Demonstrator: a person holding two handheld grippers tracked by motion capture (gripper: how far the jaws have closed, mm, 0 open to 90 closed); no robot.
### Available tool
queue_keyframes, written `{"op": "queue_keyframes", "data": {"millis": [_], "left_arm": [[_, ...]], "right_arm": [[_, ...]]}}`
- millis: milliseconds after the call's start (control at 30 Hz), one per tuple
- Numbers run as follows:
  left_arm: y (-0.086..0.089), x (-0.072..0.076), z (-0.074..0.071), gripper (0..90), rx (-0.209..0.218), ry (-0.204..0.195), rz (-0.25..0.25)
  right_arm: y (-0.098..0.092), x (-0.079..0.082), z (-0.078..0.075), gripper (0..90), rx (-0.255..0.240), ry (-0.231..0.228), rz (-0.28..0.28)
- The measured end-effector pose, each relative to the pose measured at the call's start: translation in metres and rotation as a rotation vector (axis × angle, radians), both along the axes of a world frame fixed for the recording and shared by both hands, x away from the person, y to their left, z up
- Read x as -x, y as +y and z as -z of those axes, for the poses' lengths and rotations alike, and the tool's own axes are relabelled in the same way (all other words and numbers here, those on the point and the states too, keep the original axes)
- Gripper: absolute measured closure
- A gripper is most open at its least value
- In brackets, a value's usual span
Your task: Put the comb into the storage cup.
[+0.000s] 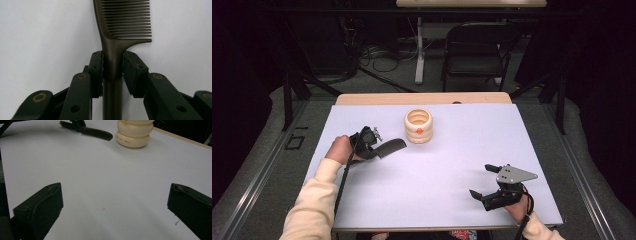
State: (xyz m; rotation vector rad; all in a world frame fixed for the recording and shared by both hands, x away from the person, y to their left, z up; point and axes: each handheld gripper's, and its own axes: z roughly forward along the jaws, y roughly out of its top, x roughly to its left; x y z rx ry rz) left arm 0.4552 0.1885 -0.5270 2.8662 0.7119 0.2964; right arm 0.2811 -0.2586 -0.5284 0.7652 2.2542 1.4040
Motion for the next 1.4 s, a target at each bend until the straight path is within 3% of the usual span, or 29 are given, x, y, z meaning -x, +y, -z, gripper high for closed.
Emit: {"op": "queue_keyframes", "data": {"millis": [367, 567, 833, 1400], "left_arm": [[0.002, 0.003, -0.002, 72.4, 0.018, -0.011, -0.004], [0.006, 0.008, -0.008, 72.4, 0.059, -0.026, -0.027], [0.017, 0.014, -0.013, 72.4, 0.147, -0.027, -0.068], [0.025, 0.025, -0.02, 72.5, 0.273, -0.097, -0.118]], "right_arm": [[0.0, 0.0, 0.0, 0.0, 0.0, -0.001, -0.001], [-0.001, 0.0, 0.0, 0.0, 0.0, -0.003, 0.0], [-0.001, 0.0, 0.0, 0.0, 0.001, -0.003, 0.001], [-0.001, 0.0, -0.001, 0.0, 0.0, -0.005, 0.004]]}}
